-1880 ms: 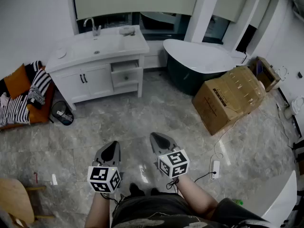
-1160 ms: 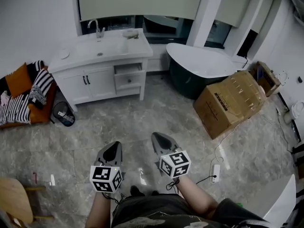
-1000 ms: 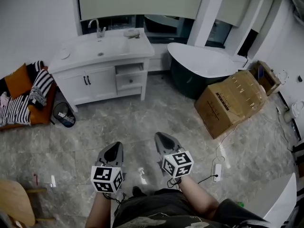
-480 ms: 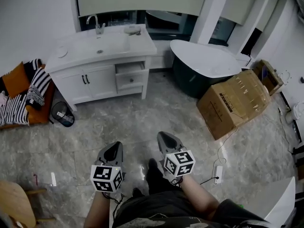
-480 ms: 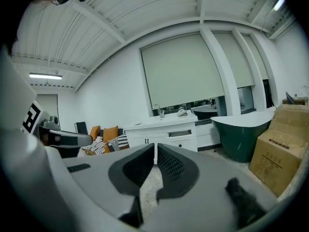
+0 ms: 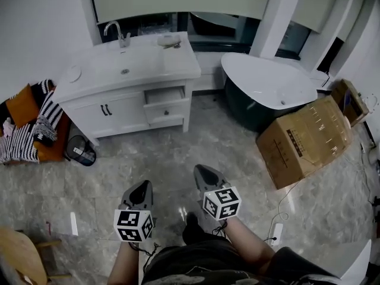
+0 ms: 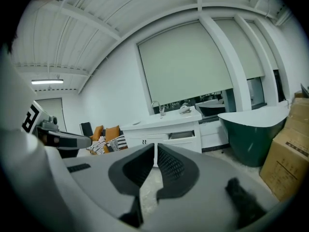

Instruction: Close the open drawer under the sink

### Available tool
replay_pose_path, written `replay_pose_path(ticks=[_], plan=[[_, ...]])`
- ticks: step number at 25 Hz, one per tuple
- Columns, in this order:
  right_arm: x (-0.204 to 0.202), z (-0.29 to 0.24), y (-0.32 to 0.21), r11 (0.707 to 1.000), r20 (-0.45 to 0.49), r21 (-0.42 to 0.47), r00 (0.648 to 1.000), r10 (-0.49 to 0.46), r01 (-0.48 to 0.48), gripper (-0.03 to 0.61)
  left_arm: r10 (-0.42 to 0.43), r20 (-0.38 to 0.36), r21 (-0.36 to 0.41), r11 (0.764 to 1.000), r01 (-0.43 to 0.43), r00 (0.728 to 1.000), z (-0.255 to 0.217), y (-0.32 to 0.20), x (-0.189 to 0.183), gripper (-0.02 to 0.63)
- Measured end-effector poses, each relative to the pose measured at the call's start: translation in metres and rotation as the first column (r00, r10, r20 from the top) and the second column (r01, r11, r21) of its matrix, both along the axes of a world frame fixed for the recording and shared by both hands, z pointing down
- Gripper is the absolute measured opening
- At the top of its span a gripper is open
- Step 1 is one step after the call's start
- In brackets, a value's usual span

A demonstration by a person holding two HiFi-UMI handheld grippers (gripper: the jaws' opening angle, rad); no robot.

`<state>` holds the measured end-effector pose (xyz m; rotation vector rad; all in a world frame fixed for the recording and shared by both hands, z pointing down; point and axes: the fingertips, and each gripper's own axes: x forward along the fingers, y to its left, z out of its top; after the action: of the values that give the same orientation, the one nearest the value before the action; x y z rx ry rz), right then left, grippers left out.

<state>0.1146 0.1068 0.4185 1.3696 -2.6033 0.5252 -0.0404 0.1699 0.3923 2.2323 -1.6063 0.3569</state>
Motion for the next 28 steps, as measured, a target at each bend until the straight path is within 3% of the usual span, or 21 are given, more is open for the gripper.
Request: replay_pose_path(ticks=[5, 11, 15, 19, 28], plan=[[0.014, 0.007, -0.054, 1.000, 0.012, -0.015, 1.000, -0.026, 0.026, 0.034, -0.043, 0.014, 0.011, 0.999, 0.043, 0.999, 0.001, -0.050, 0.014, 0.015], [0.023, 0.015, -0.091, 0.998, 0.017, -0.032, 0.998, -0.058, 0.059, 0.034, -0.164, -0.002, 0.011, 0.986, 0.164, 0.986, -0.001, -0.090, -0.005, 0.015], [0.022, 0.023, -0.106, 0.996, 0.038, -0.061, 0.997, -0.065, 0.067, 0.034, -0.160, 0.038, -0.004, 0.987, 0.160, 0.986, 0.004, -0.104, -0.005, 0.015], [0.001, 0.027, -0.107, 0.989, 0.100, -0.069, 0.988, -0.121, 0.128, 0.034, -0.142, 0.029, -0.031, 0.989, 0.143, 0.989, 0.016, -0.112, -0.005, 0.015], [-0.017, 0.052, -0.169, 0.994, -0.008, -0.091, 0.998, -0.061, 0.060, 0.034, -0.090, -0.006, -0.078, 0.993, 0.089, 0.996, 0.049, -0.169, -0.031, 0.015]])
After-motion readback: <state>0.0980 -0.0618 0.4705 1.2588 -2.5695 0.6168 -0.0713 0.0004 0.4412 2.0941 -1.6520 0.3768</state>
